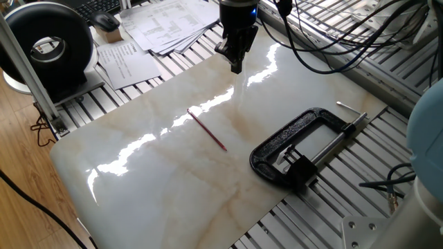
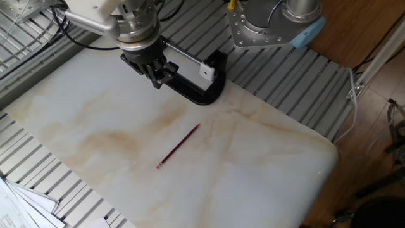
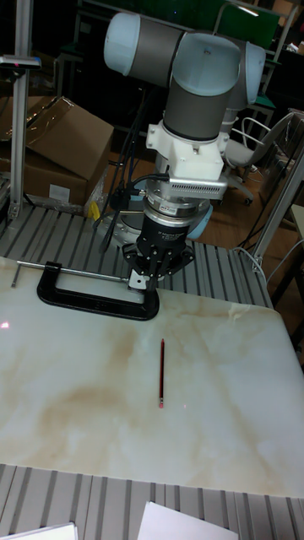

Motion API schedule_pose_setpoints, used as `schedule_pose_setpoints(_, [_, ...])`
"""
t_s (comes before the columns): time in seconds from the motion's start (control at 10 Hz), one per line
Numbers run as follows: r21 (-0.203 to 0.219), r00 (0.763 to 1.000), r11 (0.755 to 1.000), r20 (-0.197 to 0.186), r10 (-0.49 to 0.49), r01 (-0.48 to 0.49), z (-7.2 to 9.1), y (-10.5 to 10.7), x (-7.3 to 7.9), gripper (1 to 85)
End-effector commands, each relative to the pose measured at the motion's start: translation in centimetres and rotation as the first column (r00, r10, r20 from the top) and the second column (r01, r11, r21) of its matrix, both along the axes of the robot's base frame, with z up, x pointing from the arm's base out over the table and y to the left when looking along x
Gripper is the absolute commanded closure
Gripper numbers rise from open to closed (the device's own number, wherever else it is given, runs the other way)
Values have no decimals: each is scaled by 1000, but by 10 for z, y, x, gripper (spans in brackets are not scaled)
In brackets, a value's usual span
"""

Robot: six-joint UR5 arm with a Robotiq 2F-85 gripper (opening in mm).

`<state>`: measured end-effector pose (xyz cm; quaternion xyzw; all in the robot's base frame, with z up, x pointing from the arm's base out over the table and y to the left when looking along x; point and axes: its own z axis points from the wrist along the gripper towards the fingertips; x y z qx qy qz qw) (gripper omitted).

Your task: Insert the pencil into the pencil sharpener

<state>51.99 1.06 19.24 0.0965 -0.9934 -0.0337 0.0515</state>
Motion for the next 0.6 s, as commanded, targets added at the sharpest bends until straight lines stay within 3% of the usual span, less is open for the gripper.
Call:
schedule_pose_setpoints(0.0, [14, 1000, 1000, 4, -1, 1, 1, 3, 0, 773])
schedule_pose_setpoints(0.5, [10, 1000, 1000, 9, -6, 5, 1, 3, 2, 773])
